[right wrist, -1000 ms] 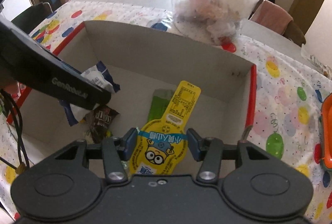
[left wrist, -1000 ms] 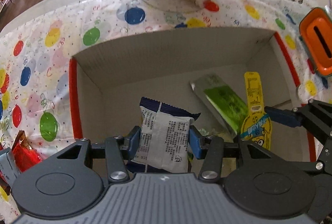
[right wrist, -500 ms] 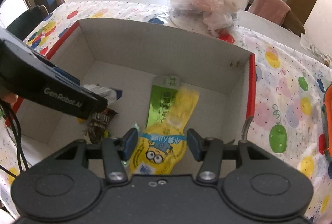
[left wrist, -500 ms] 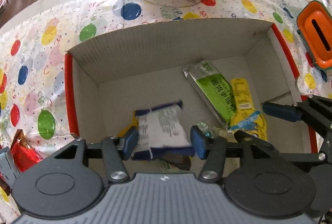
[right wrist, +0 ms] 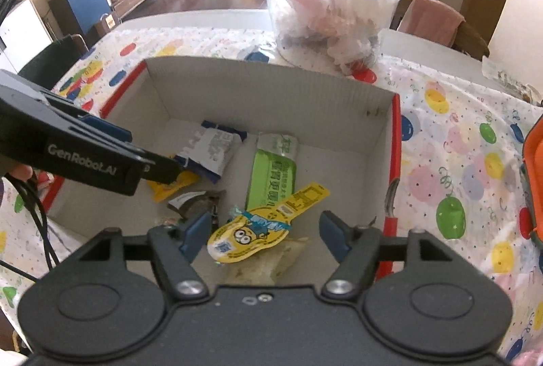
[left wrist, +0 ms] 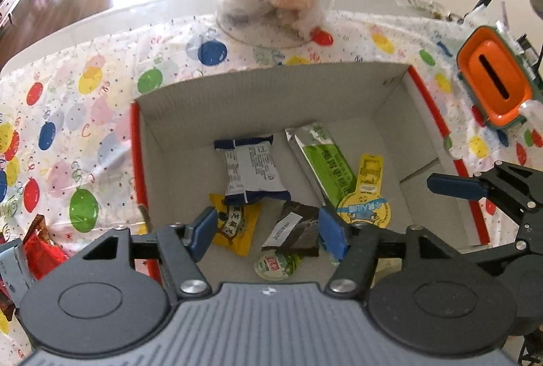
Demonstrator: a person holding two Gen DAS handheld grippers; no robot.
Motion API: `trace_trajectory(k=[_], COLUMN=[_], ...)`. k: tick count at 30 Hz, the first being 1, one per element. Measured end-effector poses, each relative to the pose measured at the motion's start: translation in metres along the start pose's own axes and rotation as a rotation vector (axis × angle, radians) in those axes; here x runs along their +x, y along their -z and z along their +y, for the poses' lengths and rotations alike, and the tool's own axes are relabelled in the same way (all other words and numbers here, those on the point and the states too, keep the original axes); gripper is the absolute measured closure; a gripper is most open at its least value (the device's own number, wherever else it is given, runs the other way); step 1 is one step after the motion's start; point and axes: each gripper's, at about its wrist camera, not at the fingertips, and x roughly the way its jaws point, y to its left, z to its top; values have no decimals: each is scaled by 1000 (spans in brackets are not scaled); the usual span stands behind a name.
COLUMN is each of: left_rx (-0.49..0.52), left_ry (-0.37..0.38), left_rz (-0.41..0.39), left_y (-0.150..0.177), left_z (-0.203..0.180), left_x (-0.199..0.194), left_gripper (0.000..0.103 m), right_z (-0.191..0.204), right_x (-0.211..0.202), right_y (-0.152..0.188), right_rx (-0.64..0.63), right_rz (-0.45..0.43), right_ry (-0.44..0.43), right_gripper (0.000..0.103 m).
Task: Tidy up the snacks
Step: 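Open both tools to drop the biscuit packet and pouch into the box, then withdraw both tools from the box toward the remaining snacks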
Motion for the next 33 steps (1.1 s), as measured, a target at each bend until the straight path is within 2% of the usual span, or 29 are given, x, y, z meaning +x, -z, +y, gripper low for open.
trace_trajectory(k=[6,9,18,26,33], left_rx=[-12,-12,14,50,62], left_ry=[29,27,22,11,24], left_rz=[-77,-135,-260,-371,-422], left_y=[9,17,42,77,103], left_z=[9,14,36,63,100], left_x=[-27,-43,-84,-118,-139], left_gripper=[36,29,28,22,17], right_z=[4,5,29,64,113], right_x=[-18,-26,-51,-65,-68], right_y=[1,1,0,1,1], right_rx=[26,51,85,112,75], right_rz=[-51,-79,-173,-247,-293], right_ry=[-7,-26,-70,-98,-121], right_gripper=[21,17,4,1,0])
